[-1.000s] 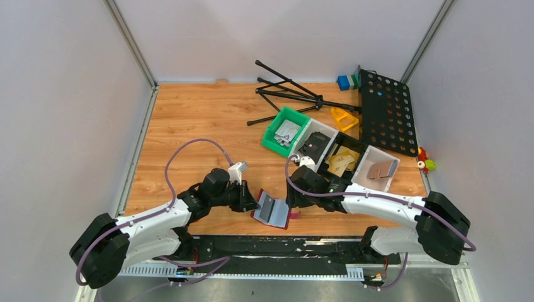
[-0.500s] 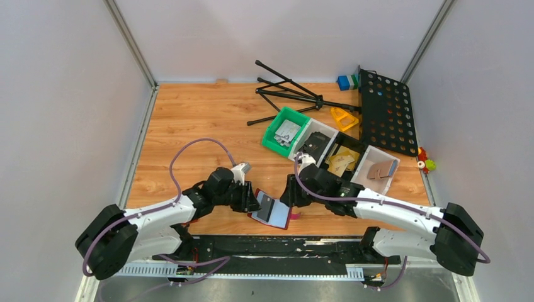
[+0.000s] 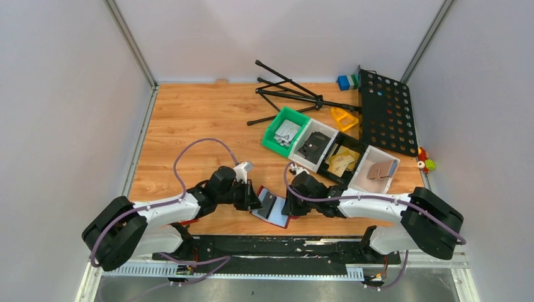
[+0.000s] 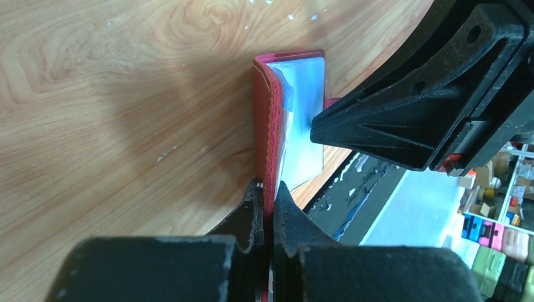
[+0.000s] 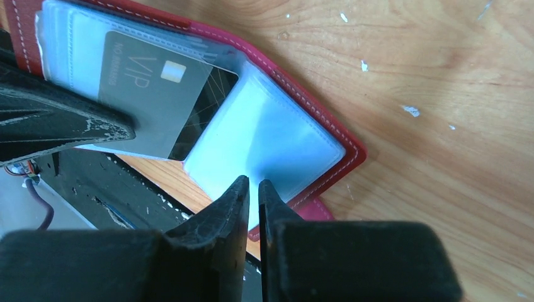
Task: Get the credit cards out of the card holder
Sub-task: Remove the credit card from the card holder.
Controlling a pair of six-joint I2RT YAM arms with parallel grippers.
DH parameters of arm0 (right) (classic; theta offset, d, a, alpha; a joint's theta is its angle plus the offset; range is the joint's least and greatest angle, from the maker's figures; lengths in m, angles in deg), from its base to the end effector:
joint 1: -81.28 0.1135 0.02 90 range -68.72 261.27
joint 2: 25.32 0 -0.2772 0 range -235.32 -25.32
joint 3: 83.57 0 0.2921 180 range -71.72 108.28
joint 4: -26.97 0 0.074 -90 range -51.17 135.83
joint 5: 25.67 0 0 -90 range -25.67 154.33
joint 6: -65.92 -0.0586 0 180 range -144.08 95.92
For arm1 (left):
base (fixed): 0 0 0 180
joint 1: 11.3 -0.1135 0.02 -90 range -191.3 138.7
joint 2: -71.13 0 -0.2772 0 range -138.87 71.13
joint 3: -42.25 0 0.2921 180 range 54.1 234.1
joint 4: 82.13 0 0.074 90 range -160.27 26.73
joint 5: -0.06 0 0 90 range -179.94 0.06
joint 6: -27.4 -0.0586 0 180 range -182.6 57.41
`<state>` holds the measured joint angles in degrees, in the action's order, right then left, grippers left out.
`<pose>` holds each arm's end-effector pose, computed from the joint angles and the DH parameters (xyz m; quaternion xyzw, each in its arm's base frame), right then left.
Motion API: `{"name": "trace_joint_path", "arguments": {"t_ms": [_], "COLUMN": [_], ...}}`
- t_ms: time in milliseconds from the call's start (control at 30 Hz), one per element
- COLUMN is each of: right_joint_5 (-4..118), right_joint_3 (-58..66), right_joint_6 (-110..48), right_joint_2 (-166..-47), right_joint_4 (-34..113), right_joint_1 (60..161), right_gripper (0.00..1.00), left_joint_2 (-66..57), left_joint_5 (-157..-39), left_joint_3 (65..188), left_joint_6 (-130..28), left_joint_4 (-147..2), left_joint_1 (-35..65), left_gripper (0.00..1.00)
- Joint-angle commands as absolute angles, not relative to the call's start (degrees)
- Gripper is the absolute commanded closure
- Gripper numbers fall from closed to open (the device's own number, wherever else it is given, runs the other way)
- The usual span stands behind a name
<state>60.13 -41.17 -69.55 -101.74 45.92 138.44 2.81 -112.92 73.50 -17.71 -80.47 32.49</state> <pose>0.1465 0.2349 0.1138 -0.1081 0.9415 0.2694 0.1712 0.1650 -0.1898 0.1150 0.0777 0.8843 -0.4248 0.1777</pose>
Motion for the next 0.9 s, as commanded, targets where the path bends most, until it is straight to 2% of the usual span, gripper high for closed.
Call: {"name": "trace_joint_path", "arguments": {"t_ms": [0, 200, 367, 500, 633, 867], "right_joint_5": [61.3, 60.5, 56.0, 54.5, 54.8, 50.3], "right_joint_3": [-40.5, -43.9, -46.9, -47.3, -47.0, -49.2], "right_joint_6": [-68.7, -69.6, -72.4, -74.5, -74.5, -77.1], "right_joint_2": [-95.1, -80.8, -77.2, -76.8, -75.5, -73.1], "right_joint_4": [46.2, 43.1, 35.5, 33.9, 35.2, 28.9], "right_joint_1": [138.6, 138.4, 137.9, 136.9, 136.1, 134.2], "right_gripper": [0.86, 0.76, 0.64, 0.63, 0.61, 0.62], "left_joint_2": [7.1, 14.8, 17.9, 17.6, 17.8, 18.3], "left_joint_5": [-113.6, -114.9, -116.3, -118.1, -119.6, -121.6], "left_joint_3": [72.0, 68.2, 67.1, 65.6, 65.6, 64.7], "left_joint_6": [-14.4, -6.7, -1.5, 3.8, 6.3, 11.8], "left_joint_4": [-86.8, -95.3, -100.7, -108.6, -110.9, -117.6], "left_joint_1": [32.2, 31.4, 31.4, 31.4, 31.5, 31.5], "left_gripper": [1.0, 1.0, 1.0, 1.0, 1.0, 1.0]}}
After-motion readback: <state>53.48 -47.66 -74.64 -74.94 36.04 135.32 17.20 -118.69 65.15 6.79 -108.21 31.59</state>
